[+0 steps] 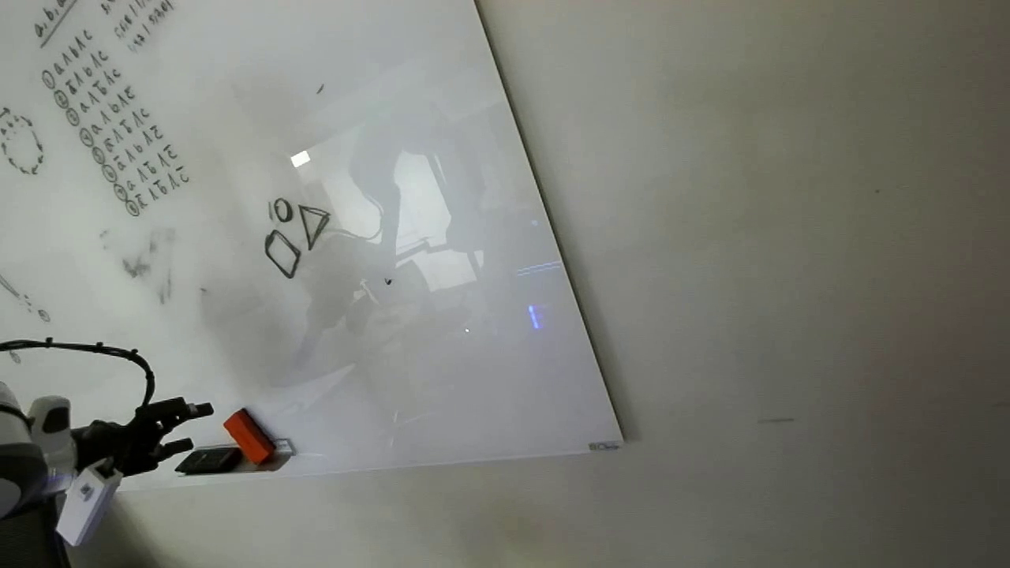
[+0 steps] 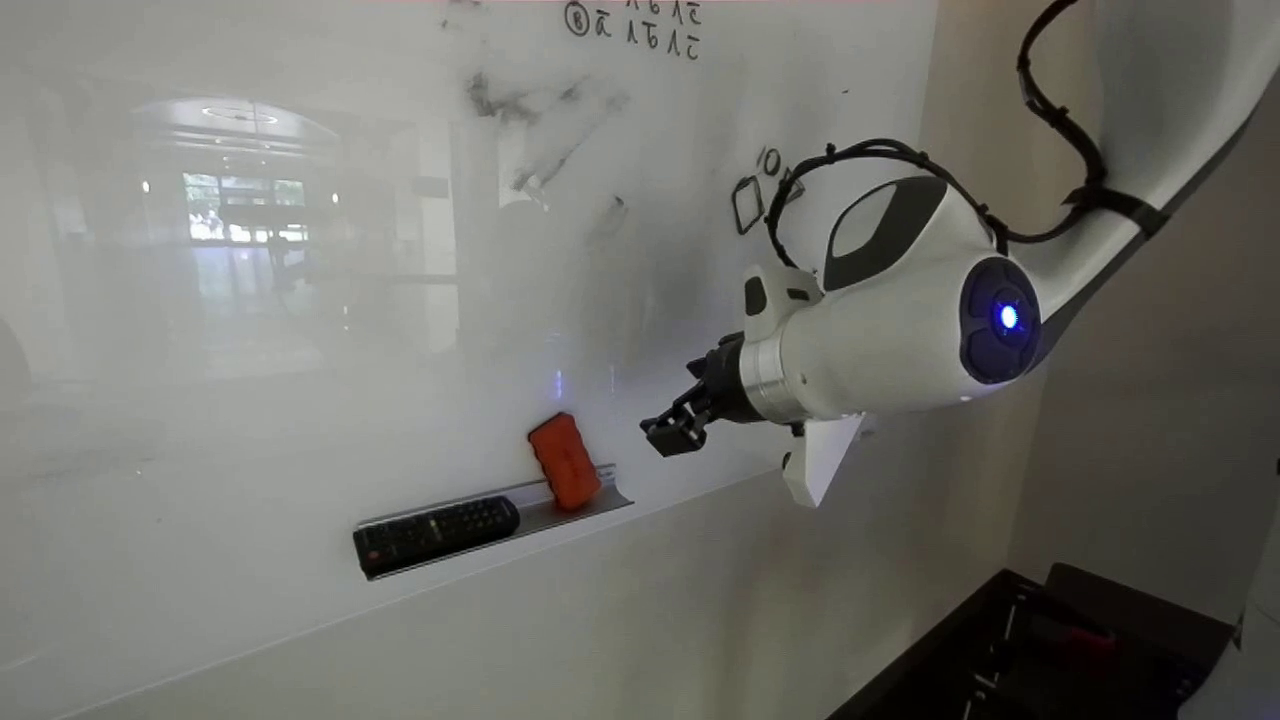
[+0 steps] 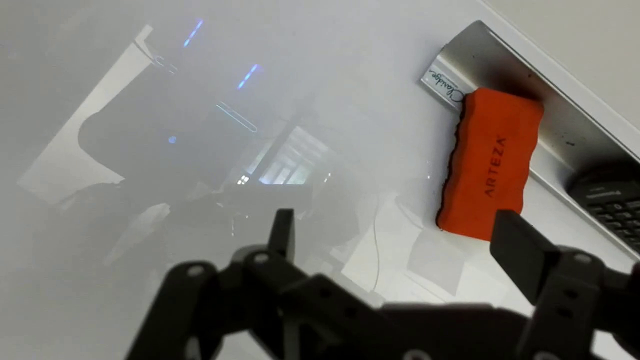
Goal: Wipe the writing on the board with the orange duster.
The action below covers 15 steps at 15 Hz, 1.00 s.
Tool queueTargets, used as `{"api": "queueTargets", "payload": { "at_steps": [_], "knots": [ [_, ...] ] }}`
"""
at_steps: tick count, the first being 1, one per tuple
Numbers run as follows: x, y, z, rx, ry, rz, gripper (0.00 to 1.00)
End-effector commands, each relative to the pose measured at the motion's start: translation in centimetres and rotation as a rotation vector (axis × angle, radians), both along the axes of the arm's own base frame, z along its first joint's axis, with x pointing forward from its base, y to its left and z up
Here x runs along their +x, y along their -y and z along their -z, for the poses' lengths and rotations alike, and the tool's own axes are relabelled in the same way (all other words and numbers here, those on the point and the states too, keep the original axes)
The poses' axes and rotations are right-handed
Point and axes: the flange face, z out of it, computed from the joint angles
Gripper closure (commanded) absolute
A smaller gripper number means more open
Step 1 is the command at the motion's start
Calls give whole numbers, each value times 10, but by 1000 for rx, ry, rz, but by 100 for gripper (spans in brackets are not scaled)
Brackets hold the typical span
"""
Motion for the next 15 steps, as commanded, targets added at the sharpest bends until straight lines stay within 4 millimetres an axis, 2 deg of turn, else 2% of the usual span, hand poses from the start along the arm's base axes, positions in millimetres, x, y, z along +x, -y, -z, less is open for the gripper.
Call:
{"api": "queueTargets", "payload": {
  "at_steps": [1,4,8,15],
  "knots": [
    [-1,-2,-1,1,-1,-2,0],
    [-7,-10,-1,2,-1,-17,0],
    [1,-14,12,20,44,-49,0],
    [6,-13,58,92,171,-98,0]
  ]
}}
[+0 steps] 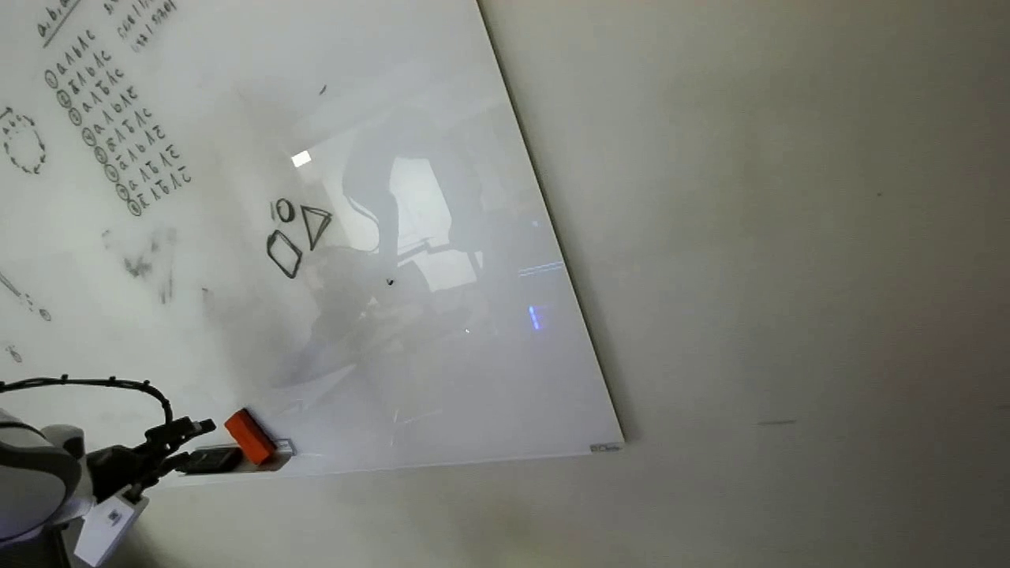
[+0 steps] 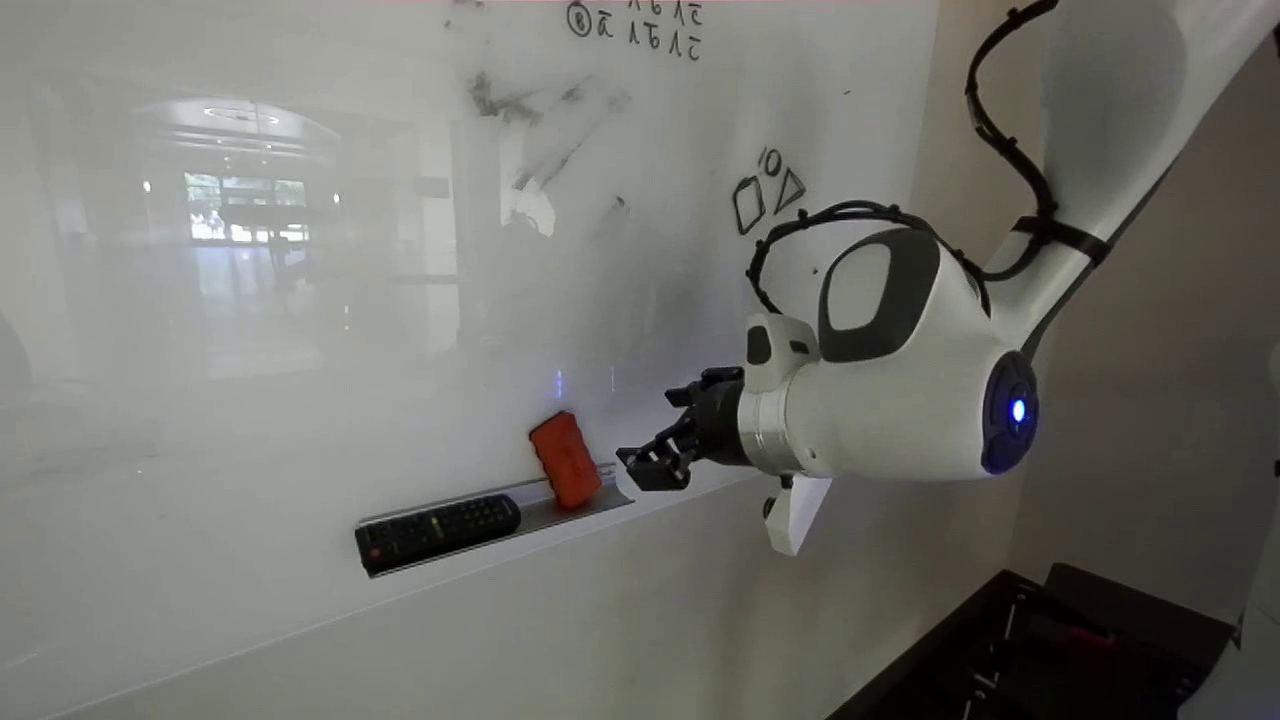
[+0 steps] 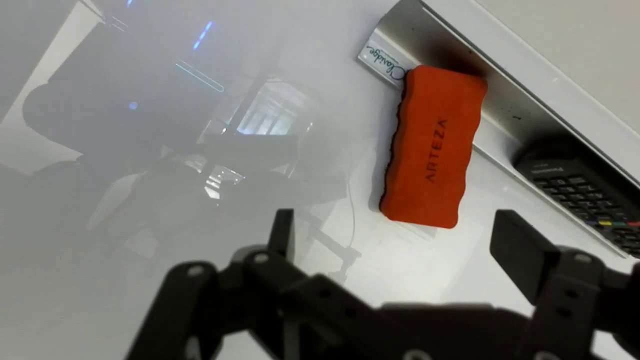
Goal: Wipe the writing on the board with the orange duster.
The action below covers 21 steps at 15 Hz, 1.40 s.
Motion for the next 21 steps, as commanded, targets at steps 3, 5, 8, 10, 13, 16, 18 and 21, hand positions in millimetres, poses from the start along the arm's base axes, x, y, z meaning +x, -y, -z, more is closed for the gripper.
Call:
{"api": "queueTargets", "payload": {
  "at_steps": [3,5,8,10,13,16,18,21],
  "knots": [
    [12,-2,36,17,122,19,0],
    [15,-2,46,4,134,15,0],
    [20,-4,58,-18,138,-13,0],
    [23,-7,60,-44,141,-15,0],
    [16,-3,63,-30,108,-7,0],
    [18,-3,64,-38,118,-7,0],
    [24,-1,64,-40,146,-3,0],
    [30,3,61,-30,187,7,0]
  ]
}}
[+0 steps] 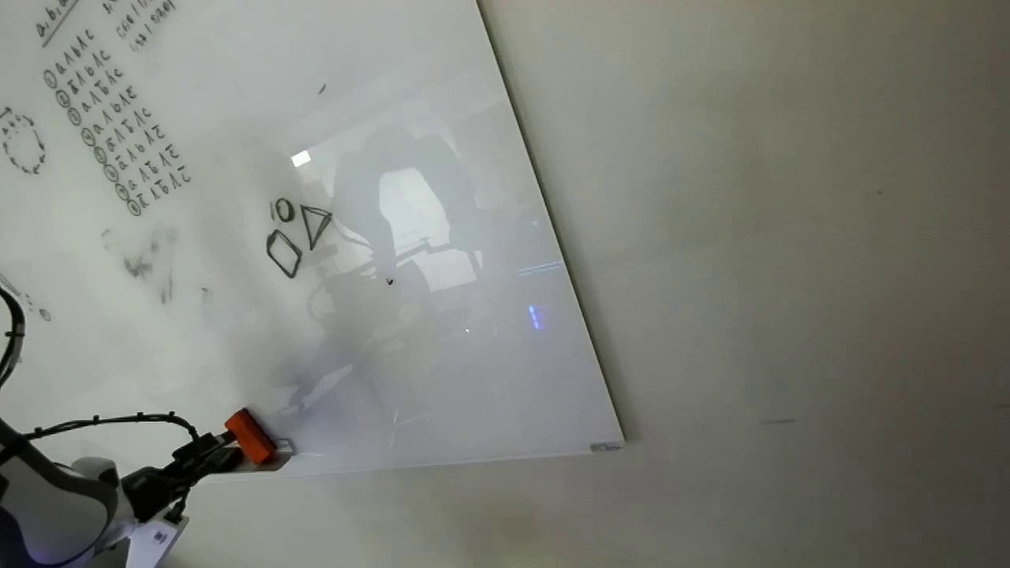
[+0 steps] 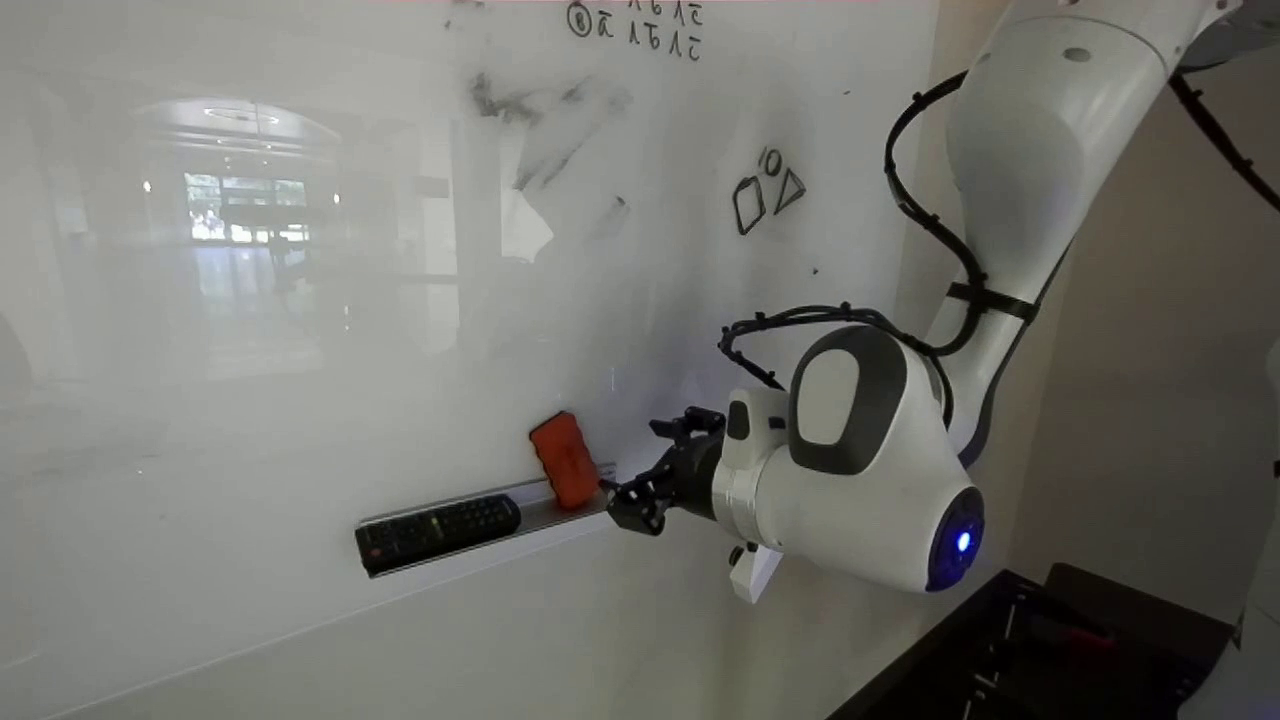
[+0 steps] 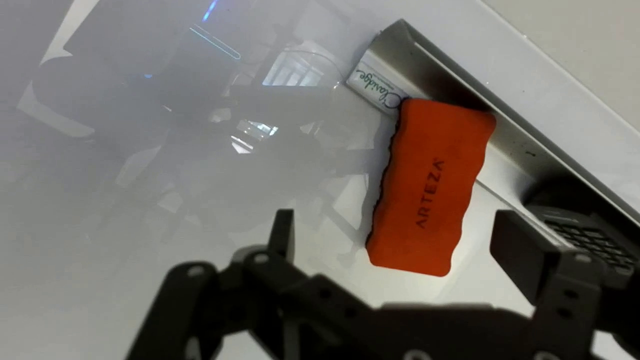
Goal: Wipe the writing on the board with the orange duster.
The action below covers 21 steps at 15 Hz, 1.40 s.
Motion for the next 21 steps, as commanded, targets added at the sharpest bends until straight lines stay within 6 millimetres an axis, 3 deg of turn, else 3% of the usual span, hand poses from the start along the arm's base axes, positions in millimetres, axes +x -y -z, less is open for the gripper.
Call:
{"api": "queueTargets", "payload": {
  "at_steps": [1,7,8,13,21],
  "knots": [
    [12,4,-3,10,69,2,0],
    [22,7,8,93,77,-38,0],
    [14,6,3,63,66,-30,0],
    [12,6,7,64,58,-32,0],
    [22,6,19,84,183,-35,0]
  ]
}}
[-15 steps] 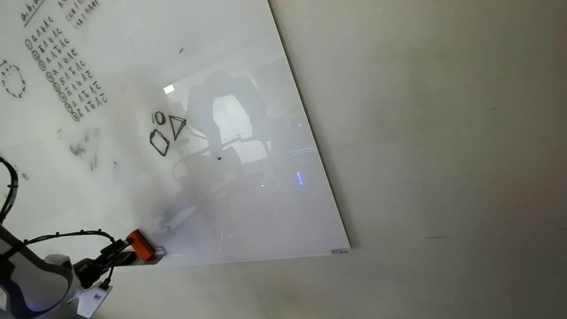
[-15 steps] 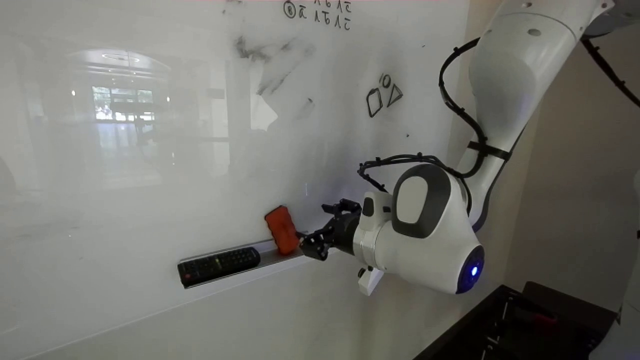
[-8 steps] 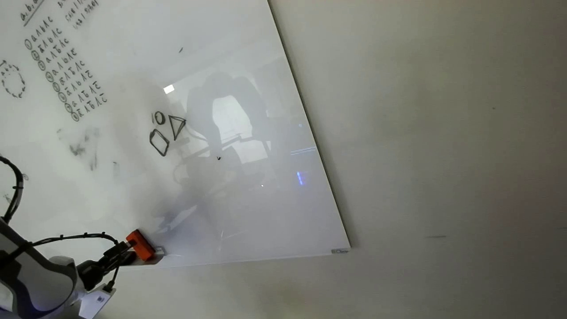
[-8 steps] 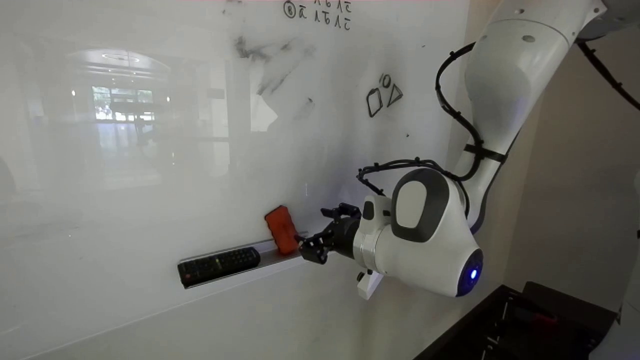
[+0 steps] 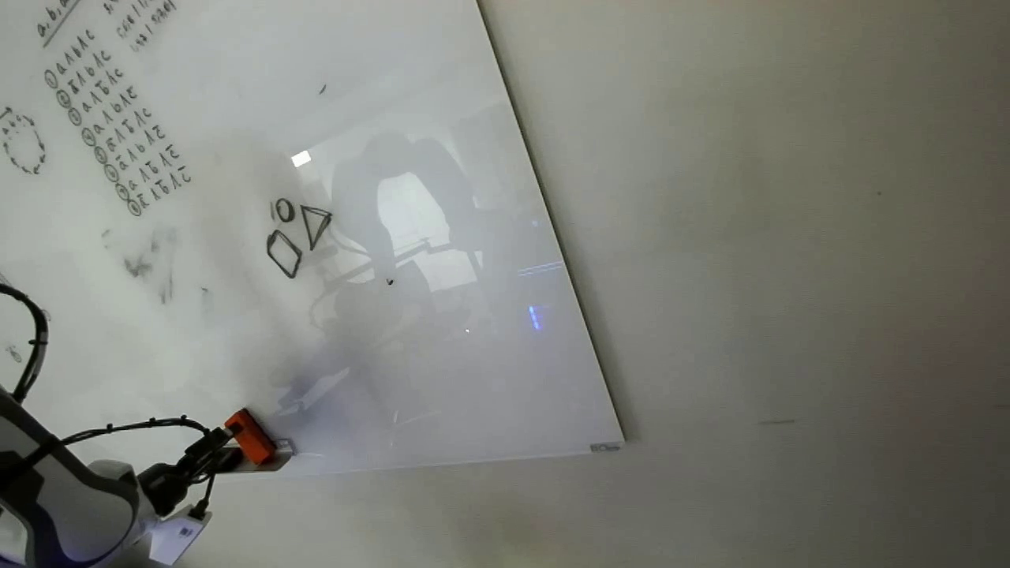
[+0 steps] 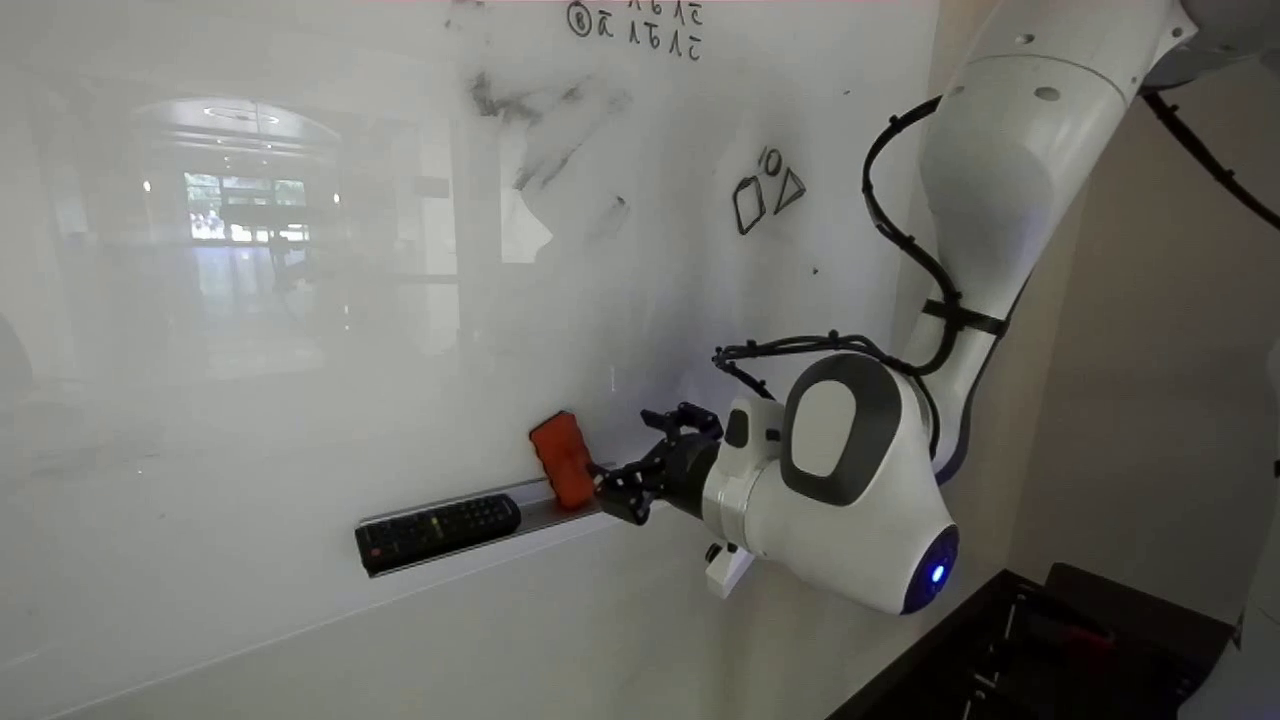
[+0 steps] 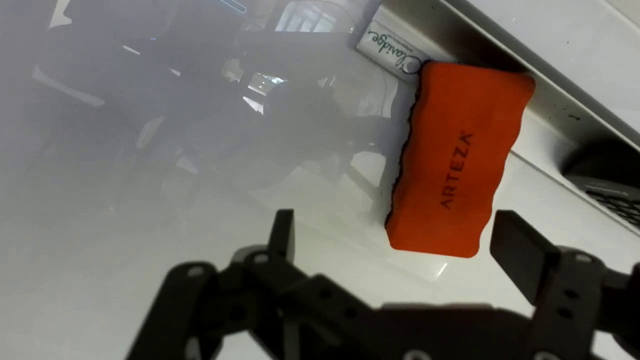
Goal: Wipe the writing on the board with the orange duster.
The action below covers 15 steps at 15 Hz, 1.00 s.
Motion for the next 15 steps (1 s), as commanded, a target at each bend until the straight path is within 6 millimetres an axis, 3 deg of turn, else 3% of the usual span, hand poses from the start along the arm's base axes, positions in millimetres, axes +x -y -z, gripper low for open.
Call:
{"api": "queueTargets", "payload": {
  "at_steps": [1,6,13,15],
  "knots": [
    [7,0,11,41,52,-10,0],
    [12,-1,23,110,53,-57,0],
    [28,-2,24,160,55,-52,0],
    [21,-3,24,141,46,-49,0]
  ]
}}
